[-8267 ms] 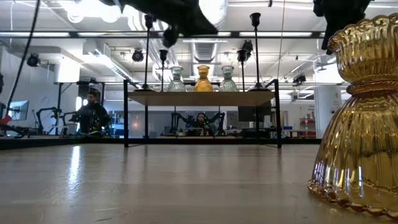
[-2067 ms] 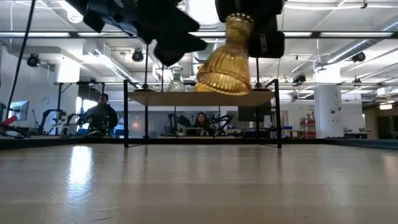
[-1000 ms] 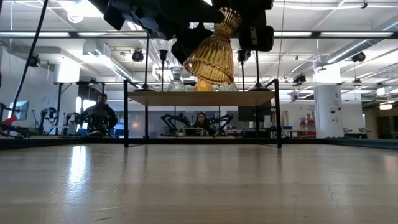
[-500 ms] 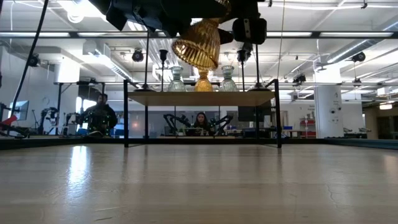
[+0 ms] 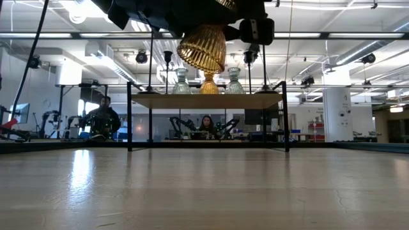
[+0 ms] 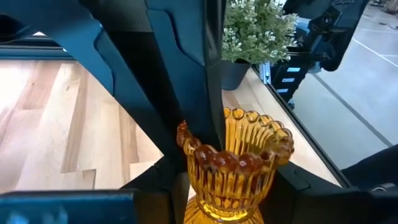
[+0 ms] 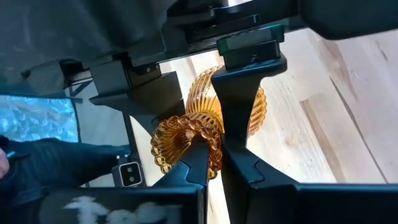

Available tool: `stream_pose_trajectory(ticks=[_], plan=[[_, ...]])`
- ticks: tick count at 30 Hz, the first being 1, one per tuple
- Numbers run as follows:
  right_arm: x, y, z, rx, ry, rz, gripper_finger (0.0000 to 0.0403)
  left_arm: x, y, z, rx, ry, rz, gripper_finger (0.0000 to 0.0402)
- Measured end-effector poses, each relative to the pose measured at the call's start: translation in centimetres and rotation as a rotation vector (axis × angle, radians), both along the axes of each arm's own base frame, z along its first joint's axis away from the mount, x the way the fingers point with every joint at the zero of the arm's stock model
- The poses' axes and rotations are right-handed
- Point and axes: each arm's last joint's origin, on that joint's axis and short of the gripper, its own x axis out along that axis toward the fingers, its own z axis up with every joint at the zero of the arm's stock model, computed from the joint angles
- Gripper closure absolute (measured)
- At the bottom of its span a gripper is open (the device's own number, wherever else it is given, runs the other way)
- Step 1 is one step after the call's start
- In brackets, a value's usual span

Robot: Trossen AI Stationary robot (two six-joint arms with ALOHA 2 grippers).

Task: Pick & Place candle stick holders
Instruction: Put the orange glass candle holder on the shelf

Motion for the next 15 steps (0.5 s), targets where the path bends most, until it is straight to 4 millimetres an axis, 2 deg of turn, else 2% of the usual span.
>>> stream_pose_trajectory(ticks=[3,8,9,12,15], plan=[[0.0,-0.1,-0.1,0.008,0.011,-0.029,0.0377,0.0,0.0,0.0,-0.021,0.009,0.017,0.0261],[-0.1,-0.5,0.0,0.025,0.043,-0.080,0.0324,0.0,0.1,0.0,-0.045,0.022,0.046,0.0264],[-0.3,-0.7,0.1,0.023,0.059,-0.089,0.0314,-0.1,0.1,-0.1,-0.050,0.040,0.052,0.0275],[-1.2,-1.0,0.6,-0.026,0.079,-0.158,0.0292,-0.4,0.2,-0.4,-0.040,0.081,0.069,0.0273],[-2.8,-1.4,1.6,-0.117,0.104,-0.265,0.0278,-1.0,0.4,0.0,-0.014,0.105,0.108,0.0273]])
